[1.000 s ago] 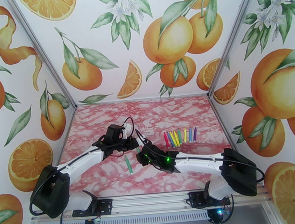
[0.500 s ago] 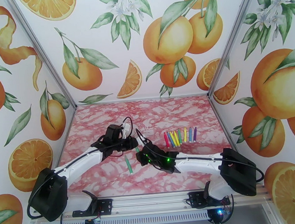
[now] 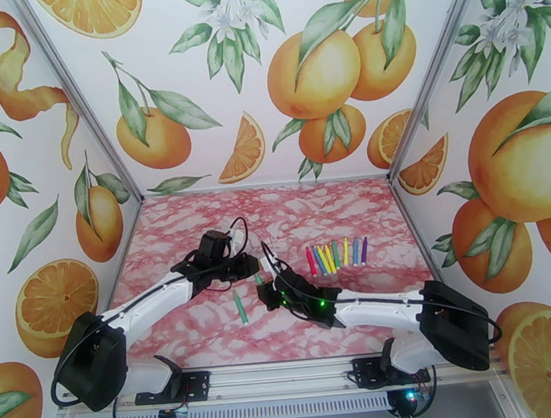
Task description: Open the pen caps
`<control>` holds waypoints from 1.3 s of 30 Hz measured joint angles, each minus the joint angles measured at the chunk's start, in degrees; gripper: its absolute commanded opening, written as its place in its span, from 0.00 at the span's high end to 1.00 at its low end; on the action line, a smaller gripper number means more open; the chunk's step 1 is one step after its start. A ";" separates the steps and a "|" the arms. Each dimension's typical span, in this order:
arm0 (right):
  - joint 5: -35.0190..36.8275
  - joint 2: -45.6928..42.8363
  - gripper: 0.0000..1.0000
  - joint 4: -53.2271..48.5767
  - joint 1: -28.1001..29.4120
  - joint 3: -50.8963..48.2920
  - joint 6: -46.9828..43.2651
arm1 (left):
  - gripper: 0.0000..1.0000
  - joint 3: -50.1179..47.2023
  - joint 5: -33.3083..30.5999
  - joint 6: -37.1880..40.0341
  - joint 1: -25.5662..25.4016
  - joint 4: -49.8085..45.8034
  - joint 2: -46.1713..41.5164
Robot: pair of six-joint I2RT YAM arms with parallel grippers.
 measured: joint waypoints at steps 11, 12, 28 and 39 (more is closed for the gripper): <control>0.26 -1.29 1.00 2.10 0.02 -1.92 0.02 | 1.00 0.70 0.85 -1.07 0.00 -0.50 0.61; 0.26 -1.29 1.00 2.27 0.02 -2.01 0.04 | 1.00 0.70 0.81 -1.16 0.00 -0.50 0.63; 1.07 -1.62 1.00 4.57 0.07 -2.99 0.04 | 1.00 1.33 1.99 -2.67 1.25 -1.16 1.25; -0.48 -2.67 1.00 -2.64 1.77 -6.84 0.00 | 1.00 3.28 -6.27 -2.86 6.95 4.28 1.55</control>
